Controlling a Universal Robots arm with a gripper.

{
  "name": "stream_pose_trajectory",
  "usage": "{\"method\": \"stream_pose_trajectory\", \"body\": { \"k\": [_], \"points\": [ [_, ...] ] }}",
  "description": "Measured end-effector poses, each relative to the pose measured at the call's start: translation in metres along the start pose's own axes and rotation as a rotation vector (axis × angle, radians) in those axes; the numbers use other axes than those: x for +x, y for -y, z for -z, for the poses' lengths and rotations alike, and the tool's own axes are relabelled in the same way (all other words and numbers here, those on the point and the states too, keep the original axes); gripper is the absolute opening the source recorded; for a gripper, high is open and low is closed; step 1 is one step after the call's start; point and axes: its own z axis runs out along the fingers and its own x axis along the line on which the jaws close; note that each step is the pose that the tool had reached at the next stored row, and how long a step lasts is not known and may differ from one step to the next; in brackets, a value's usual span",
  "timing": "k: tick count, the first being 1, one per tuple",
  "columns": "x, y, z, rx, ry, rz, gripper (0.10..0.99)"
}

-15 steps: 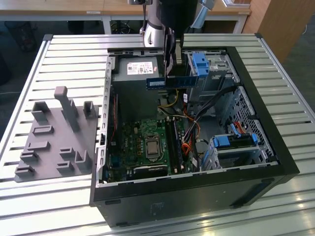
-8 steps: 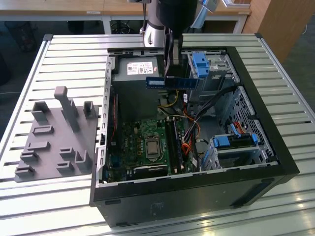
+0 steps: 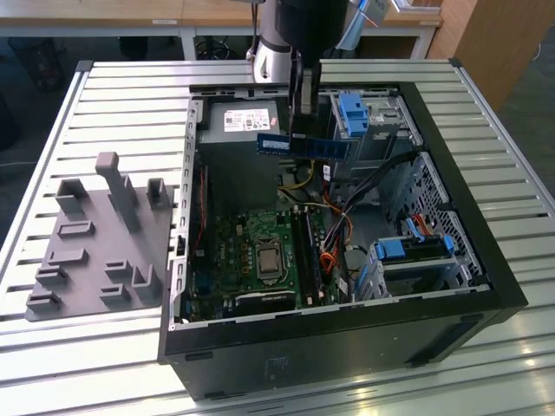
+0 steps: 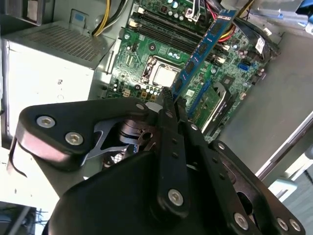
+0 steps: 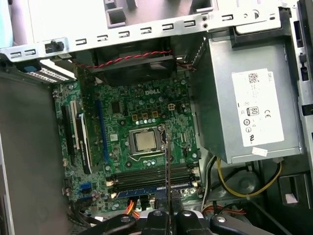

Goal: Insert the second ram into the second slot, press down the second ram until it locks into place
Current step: 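Insert the second ram into the second slot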

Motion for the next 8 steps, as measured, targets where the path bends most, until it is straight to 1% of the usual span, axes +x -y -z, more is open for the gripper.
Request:
{"method": "stream_pose_trajectory", "body": {
  "k": [8],
  "points": [
    [0.0, 0.0002, 0.0, -0.001, -0.0046, -0.046, 0.137]
  ]
}}
